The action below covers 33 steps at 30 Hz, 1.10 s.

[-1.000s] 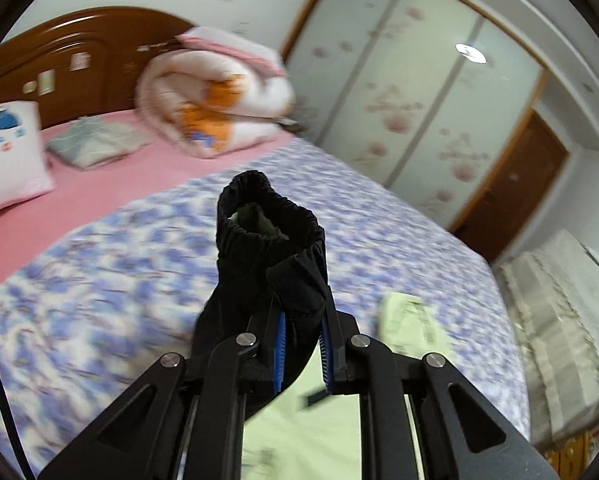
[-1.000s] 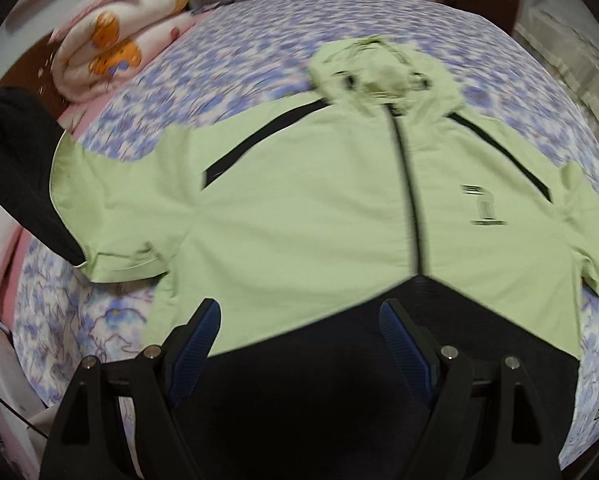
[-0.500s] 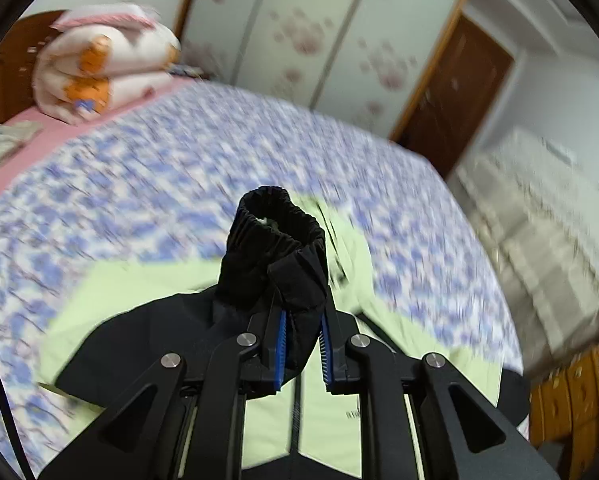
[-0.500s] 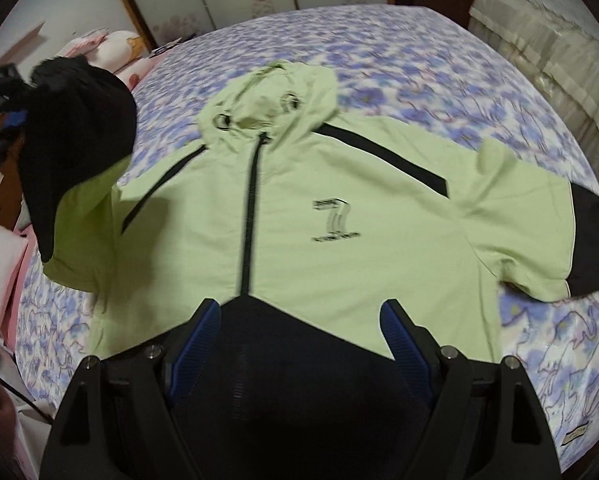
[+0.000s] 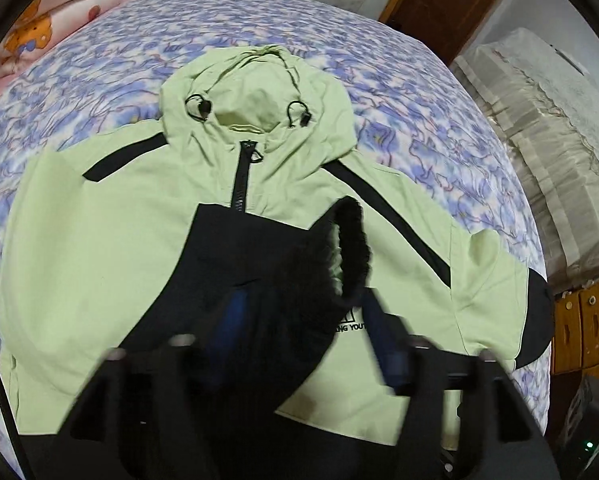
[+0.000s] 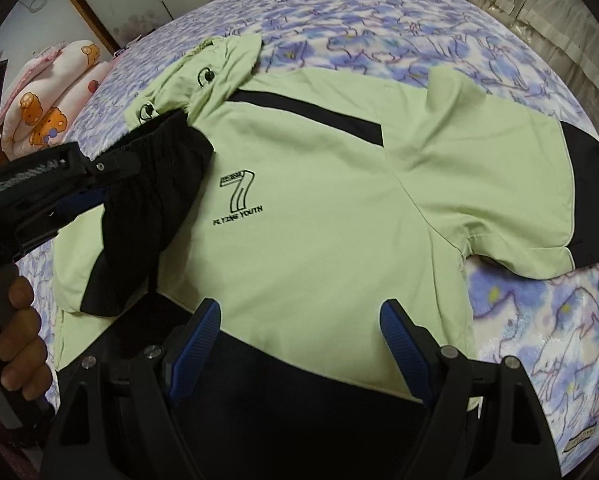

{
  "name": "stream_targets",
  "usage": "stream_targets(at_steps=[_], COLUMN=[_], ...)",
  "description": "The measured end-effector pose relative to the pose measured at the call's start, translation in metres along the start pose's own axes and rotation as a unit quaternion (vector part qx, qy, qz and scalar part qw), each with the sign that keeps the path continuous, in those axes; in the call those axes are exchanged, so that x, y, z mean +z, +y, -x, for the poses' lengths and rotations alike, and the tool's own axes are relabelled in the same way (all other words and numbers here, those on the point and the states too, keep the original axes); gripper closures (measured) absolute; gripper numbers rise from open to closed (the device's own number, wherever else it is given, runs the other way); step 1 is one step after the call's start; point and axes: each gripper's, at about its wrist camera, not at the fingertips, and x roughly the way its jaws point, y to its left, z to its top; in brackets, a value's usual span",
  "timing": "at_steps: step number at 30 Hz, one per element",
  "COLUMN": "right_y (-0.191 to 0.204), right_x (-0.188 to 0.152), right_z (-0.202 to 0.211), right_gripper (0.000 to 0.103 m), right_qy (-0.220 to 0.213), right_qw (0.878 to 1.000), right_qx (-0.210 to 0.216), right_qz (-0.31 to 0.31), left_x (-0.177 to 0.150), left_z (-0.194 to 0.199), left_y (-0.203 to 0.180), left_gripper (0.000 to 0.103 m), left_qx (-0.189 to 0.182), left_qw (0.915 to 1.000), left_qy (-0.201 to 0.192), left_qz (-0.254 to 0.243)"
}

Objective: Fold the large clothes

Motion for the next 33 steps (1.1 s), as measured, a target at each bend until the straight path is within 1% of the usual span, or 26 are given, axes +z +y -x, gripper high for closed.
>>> stream_targets(at_steps=[1, 2, 3, 4, 8, 9, 11, 13, 14, 17, 18, 20, 22, 24, 25, 26, 27, 28, 29, 30, 31, 33], right_y=[-0.001, -0.001, -0.001, 0.000, 0.010, 0.013, 0.021, 0.028, 0.030, 0.032, 0.032, 0.031, 0.027, 0.027, 0.027, 0.027, 0.026, 0.025, 0.024, 0.024, 0.025, 0.028], right_x=[0.001, 0.002, 0.003, 0.004, 0.012, 0.014, 0.019, 0.022, 0.023, 0.024, 0.024, 0.023, 0.023, 0.027, 0.029, 0.032, 0.033, 0.035, 0.037, 0.040, 0.043, 0.050], right_z=[-0.002, -0.004, -0.006, -0.007, -0.016, -0.018, -0.025, -0.036, -0.043, -0.061, -0.066, -0.072, -0.075, -0.076, -0.076, -0.077, -0.076, -0.076, -0.076, -0.075, -0.073, -0.065], right_gripper=[0.021, 0.021, 0.021, 0.021, 0.021, 0.021, 0.021, 0.021, 0.021, 0.021, 0.021, 0.021, 0.021, 0.022, 0.035, 0.043, 0.058, 0.066, 0.067, 0.069, 0.071, 0.074], right_qy=[0.001, 0.003, 0.005, 0.006, 0.015, 0.017, 0.024, 0.040, 0.051, 0.085, 0.091, 0.096, 0.093, 0.094, 0.092, 0.091, 0.092, 0.091, 0.088, 0.082, 0.074, 0.052], right_qw=[1.000, 1.000, 1.000, 1.000, 0.995, 0.994, 0.992, 0.989, 0.989, 0.988, 0.987, 0.985, 0.984, 0.982, 0.982, 0.982, 0.983, 0.982, 0.982, 0.982, 0.983, 0.987], right_qx=[0.002, 0.010, 0.017, 0.027, 0.095, 0.105, 0.123, 0.138, 0.137, 0.117, 0.112, 0.106, 0.105, 0.101, 0.096, 0.081, 0.069, 0.065, 0.071, 0.074, 0.075, 0.074], right_qz=[0.000, -0.001, -0.002, -0.004, -0.013, -0.011, -0.011, -0.022, -0.029, -0.059, -0.069, -0.093, -0.111, -0.126, -0.134, -0.141, -0.146, -0.152, -0.154, -0.152, -0.150, -0.133], left_x=[0.001, 0.003, 0.004, 0.007, 0.019, 0.020, 0.019, 0.014, 0.011, -0.002, -0.008, -0.022, -0.036, -0.048, -0.053, -0.056, -0.060, -0.063, -0.065, -0.067, -0.068, -0.070], left_z=[0.003, 0.008, 0.013, 0.019, 0.046, 0.052, 0.062, 0.071, 0.074, 0.079, 0.080, 0.081, 0.082, 0.084, 0.084, 0.083, 0.081, 0.079, 0.076, 0.072, 0.067, 0.060], left_y=[0.003, 0.007, 0.010, 0.014, 0.034, 0.040, 0.058, 0.080, 0.090, 0.131, 0.143, 0.171, 0.199, 0.221, 0.233, 0.241, 0.249, 0.257, 0.262, 0.267, 0.271, 0.279], left_gripper=[0.032, 0.025, 0.020, 0.019, 0.018, 0.015, 0.012, 0.012, 0.012, 0.011, 0.012, 0.012, 0.012, 0.012, 0.012, 0.012, 0.015, 0.017, 0.022, 0.029, 0.033, 0.047], left_qx=[-0.001, -0.001, -0.002, -0.001, 0.015, 0.023, 0.052, 0.086, 0.099, 0.156, 0.178, 0.225, 0.268, 0.279, 0.275, 0.271, 0.266, 0.262, 0.259, 0.258, 0.258, 0.261], left_qw=[1.0000, 1.0000, 0.9999, 0.9999, 0.9996, 0.9994, 0.9983, 0.9960, 0.9947, 0.9871, 0.9833, 0.9730, 0.9608, 0.9556, 0.9549, 0.9548, 0.9546, 0.9546, 0.9546, 0.9541, 0.9536, 0.9530], left_qy=[-0.003, -0.004, -0.007, -0.011, -0.021, -0.022, -0.022, -0.020, -0.018, 0.001, 0.008, 0.024, 0.032, 0.038, 0.042, 0.044, 0.045, 0.045, 0.048, 0.055, 0.062, 0.071], left_qz=[0.002, 0.004, 0.007, 0.009, 0.014, 0.014, 0.013, 0.015, 0.018, 0.035, 0.039, 0.046, 0.063, 0.088, 0.103, 0.114, 0.125, 0.134, 0.140, 0.142, 0.142, 0.136])
